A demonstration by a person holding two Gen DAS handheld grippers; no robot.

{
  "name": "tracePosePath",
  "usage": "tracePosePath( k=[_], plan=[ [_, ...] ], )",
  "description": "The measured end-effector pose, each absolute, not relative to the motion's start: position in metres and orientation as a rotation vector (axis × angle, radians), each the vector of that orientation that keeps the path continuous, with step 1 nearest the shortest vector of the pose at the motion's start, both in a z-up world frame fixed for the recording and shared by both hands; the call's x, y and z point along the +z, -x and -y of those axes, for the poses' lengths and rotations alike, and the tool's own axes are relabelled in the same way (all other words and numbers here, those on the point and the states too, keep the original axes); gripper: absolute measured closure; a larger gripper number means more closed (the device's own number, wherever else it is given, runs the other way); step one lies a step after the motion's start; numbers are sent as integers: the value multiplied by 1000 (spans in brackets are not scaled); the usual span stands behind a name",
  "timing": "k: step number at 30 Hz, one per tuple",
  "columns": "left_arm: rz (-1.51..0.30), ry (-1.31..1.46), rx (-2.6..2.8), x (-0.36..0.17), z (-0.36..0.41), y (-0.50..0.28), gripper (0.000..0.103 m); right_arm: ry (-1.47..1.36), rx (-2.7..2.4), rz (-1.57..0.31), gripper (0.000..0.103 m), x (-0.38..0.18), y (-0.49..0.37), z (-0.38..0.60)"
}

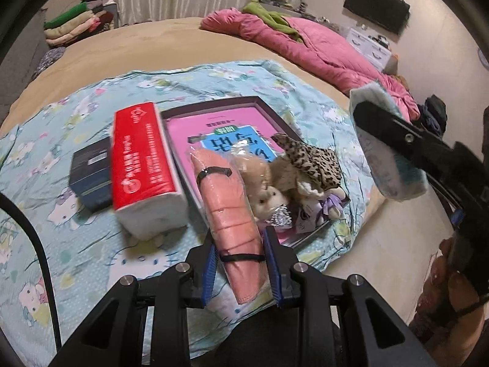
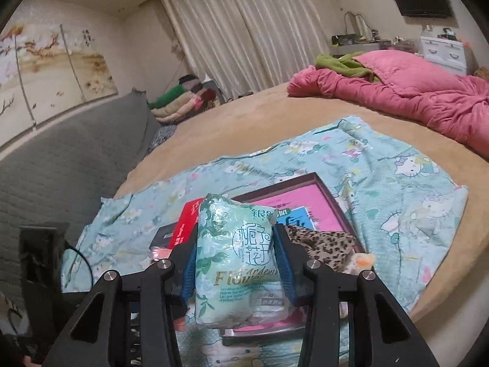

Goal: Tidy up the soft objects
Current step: 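Carry the towel with the left gripper while the right gripper carries the tissue packet over the pink box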

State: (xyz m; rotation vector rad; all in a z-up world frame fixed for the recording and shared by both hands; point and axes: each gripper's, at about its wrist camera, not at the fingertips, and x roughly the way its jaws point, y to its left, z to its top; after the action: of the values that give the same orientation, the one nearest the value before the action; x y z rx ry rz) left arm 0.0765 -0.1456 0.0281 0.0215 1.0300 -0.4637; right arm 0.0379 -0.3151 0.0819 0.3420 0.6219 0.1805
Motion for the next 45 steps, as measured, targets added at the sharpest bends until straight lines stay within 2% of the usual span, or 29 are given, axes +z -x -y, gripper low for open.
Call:
tracePosePath(
  k=[12,18,27,28,30,32,39,45],
  plan=[
    [-1034,-68,-458,15,172,-92,75,-381,186,-619,57,68,-37,328],
    [-1063,-65,-465,-8,179,-106,82,-402,176,-642,57,54,-41,335],
    [-1108,-15,-507,-18,143,-96,82,-437,191,-670,57,40,-45,338],
    [-1108,-30,-507,-20,139,-92,81,-439,193,-673,57,39,-45,337],
    [-1140,-47,-499,-29,135,-88,72,-437,197,-679,57,38,-46,335],
    [-1184,-23,-478,-41,131,-85,59,-439,202,-681,57,38,-46,333],
    [-1243,-30,-448,-65,128,-81,58,-433,206,-686,57,38,-48,330],
    [-1265,90,-445,-82,108,-86,58,-440,203,-698,57,33,-50,331]
  ],
)
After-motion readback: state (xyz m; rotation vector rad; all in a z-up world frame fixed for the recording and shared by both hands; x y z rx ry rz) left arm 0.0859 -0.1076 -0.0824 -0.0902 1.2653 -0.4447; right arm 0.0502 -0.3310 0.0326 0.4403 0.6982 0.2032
